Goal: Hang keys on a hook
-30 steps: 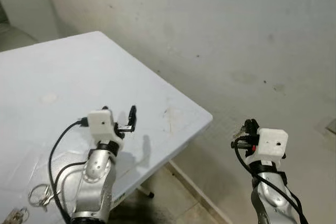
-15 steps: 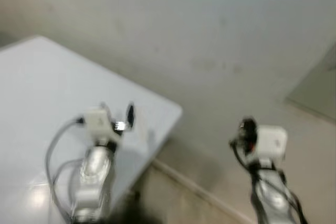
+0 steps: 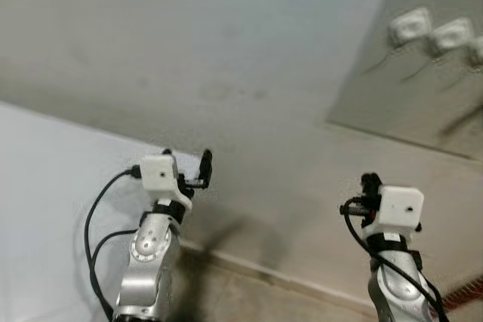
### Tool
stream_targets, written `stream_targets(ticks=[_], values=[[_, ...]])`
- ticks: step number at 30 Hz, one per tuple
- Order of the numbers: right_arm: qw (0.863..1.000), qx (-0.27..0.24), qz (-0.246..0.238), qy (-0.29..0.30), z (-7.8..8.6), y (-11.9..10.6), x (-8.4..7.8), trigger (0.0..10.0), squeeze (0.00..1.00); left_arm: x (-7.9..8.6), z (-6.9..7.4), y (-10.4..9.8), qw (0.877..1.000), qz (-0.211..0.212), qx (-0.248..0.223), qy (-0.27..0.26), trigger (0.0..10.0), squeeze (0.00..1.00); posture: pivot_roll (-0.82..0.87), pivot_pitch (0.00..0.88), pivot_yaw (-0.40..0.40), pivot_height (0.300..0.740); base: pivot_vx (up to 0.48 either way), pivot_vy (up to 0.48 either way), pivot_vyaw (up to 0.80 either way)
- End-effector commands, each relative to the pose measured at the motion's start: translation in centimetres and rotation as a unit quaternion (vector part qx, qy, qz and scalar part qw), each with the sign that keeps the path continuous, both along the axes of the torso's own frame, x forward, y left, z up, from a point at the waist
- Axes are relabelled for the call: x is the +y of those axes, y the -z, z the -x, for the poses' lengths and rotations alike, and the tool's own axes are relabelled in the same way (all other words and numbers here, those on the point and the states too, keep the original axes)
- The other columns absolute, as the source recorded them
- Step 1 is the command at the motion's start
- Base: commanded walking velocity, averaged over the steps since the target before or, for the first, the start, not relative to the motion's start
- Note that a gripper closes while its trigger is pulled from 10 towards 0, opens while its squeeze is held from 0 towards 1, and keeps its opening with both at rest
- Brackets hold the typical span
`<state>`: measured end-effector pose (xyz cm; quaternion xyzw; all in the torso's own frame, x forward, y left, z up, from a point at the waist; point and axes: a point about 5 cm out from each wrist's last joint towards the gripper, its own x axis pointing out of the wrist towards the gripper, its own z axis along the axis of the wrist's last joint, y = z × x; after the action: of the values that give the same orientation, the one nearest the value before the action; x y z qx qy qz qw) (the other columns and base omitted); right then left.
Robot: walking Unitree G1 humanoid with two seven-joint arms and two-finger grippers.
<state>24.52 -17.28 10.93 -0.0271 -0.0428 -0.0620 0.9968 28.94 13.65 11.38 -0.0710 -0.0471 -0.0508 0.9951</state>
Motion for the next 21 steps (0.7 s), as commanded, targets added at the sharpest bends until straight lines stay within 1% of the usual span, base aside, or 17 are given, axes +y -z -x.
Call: stream_targets(ticks=[1, 10, 14, 21], values=[[1.000, -0.007, 0.005, 0.003, -0.13, -0.45, -0.27, 10.0, 0.00, -0.61, -0.11, -0.22, 1.000, 0.000, -0.002, 0.009, 10.0, 0.00, -0.02, 0.030, -0.065, 0.740, 0.000, 0.000, -0.77], [1.000, -0.010, 0.006, 0.000, -0.37, -0.57, -0.22, 10.0, 0.00, -0.82, -0.24, -0.27, 1.000, -0.003, 0.000, 0.011, 10.0, 0.00, -0.02, 0.038, -0.066, 0.740, 0.000, 0.000, -0.76], [1.000, -0.016, 0.001, -0.002, -0.41, -0.70, -0.19, 10.0, 0.00, -0.87, -0.27, -0.28, 1.000, -0.001, 0.001, 0.012, 10.0, 0.00, -0.02, 0.040, -0.065, 0.740, 0.000, 0.000, -0.56], [1.000, -0.023, 0.001, -0.002, -0.50, -0.89, -0.15, 10.0, 0.00, -0.99, -0.34, -0.35, 1.000, -0.003, 0.003, 0.012, 10.0, 0.00, -0.02, 0.042, -0.062, 0.740, 0.000, 0.000, 0.00]])
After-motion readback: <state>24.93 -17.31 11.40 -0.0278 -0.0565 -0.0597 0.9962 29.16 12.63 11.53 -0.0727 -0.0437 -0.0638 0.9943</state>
